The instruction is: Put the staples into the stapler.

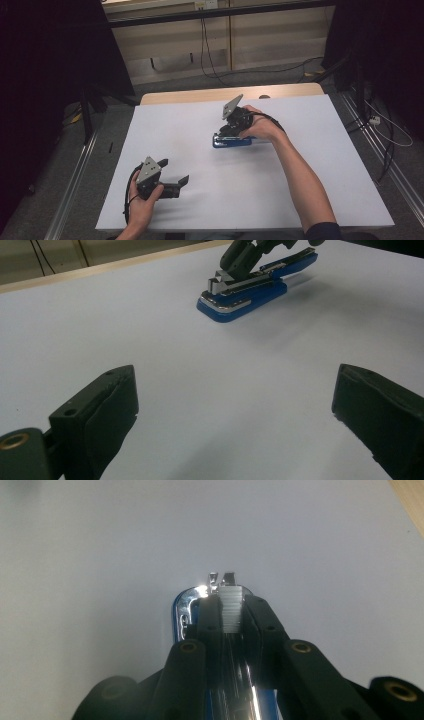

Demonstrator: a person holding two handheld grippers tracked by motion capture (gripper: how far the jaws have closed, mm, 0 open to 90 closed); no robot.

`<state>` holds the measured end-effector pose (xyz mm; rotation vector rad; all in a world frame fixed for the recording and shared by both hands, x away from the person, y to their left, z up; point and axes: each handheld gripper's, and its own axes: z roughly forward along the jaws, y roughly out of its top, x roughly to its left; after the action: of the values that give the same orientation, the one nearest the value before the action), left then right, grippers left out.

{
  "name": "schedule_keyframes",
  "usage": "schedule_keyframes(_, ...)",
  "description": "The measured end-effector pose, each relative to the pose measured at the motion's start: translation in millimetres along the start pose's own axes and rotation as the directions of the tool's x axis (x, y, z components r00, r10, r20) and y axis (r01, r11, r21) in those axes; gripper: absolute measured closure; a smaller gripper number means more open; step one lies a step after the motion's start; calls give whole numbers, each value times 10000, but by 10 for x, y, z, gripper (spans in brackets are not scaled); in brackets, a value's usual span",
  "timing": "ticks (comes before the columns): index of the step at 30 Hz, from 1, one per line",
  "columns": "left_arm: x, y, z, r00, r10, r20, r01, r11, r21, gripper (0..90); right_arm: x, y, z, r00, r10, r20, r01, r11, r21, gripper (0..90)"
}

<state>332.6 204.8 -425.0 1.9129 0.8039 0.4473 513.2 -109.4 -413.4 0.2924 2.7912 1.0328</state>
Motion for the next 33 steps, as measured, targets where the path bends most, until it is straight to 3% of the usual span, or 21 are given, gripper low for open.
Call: schedule_keyframes(33,-7,-6,22,9999,35,135,-36,9999,99,49,-38,-11,36,9988,-301,-392,300,9995,-29,793)
